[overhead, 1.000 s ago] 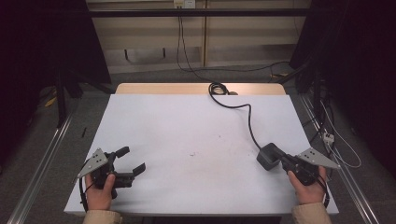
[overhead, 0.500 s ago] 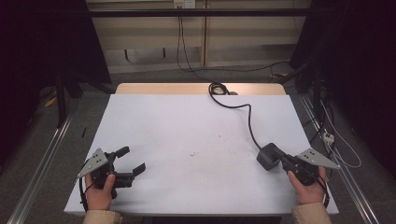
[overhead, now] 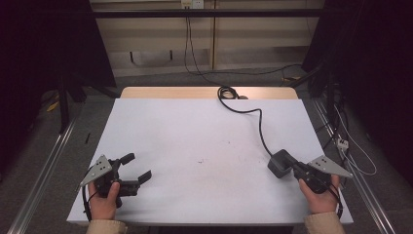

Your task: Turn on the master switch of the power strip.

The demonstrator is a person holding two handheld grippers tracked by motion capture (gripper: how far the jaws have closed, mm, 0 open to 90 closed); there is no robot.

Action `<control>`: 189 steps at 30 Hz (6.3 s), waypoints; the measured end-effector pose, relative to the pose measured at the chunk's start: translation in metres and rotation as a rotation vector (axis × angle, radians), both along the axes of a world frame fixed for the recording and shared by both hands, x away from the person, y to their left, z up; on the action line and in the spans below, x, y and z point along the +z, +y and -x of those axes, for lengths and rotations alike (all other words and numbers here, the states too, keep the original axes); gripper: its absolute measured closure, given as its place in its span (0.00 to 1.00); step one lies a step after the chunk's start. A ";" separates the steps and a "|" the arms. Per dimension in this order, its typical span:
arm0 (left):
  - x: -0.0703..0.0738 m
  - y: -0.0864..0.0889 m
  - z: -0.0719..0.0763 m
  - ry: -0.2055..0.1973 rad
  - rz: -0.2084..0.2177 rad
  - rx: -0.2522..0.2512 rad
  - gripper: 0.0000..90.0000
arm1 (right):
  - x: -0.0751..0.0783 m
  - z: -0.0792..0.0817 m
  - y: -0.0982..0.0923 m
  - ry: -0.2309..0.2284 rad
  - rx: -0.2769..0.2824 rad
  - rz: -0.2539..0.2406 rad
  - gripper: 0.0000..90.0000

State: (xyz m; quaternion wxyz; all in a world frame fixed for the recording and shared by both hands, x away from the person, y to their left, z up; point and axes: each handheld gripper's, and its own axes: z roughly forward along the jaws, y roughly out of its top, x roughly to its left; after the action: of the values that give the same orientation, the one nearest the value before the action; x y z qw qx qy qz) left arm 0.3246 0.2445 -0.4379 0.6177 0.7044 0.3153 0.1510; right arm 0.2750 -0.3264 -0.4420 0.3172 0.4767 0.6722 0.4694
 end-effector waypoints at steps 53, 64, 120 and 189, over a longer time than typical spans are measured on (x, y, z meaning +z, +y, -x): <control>0.000 0.000 0.001 -0.004 0.000 0.003 0.04 | 0.000 0.000 0.002 0.008 -0.008 0.025 1.00; 0.000 0.000 0.002 -0.007 0.003 0.006 0.04 | 0.000 0.001 0.002 0.007 -0.007 0.037 1.00; 0.000 -0.001 0.001 -0.008 0.008 0.007 0.04 | 0.001 0.001 0.006 -0.004 -0.018 0.053 1.00; 0.000 -0.002 -0.001 -0.005 0.011 0.009 0.04 | 0.009 -0.001 0.003 0.030 -0.024 -0.079 0.56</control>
State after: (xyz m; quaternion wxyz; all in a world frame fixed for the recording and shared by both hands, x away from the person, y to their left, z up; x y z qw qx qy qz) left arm 0.3256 0.2429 -0.4381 0.6218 0.6991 0.3176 0.1538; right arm 0.2758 -0.3237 -0.4333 0.2936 0.5038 0.6522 0.4844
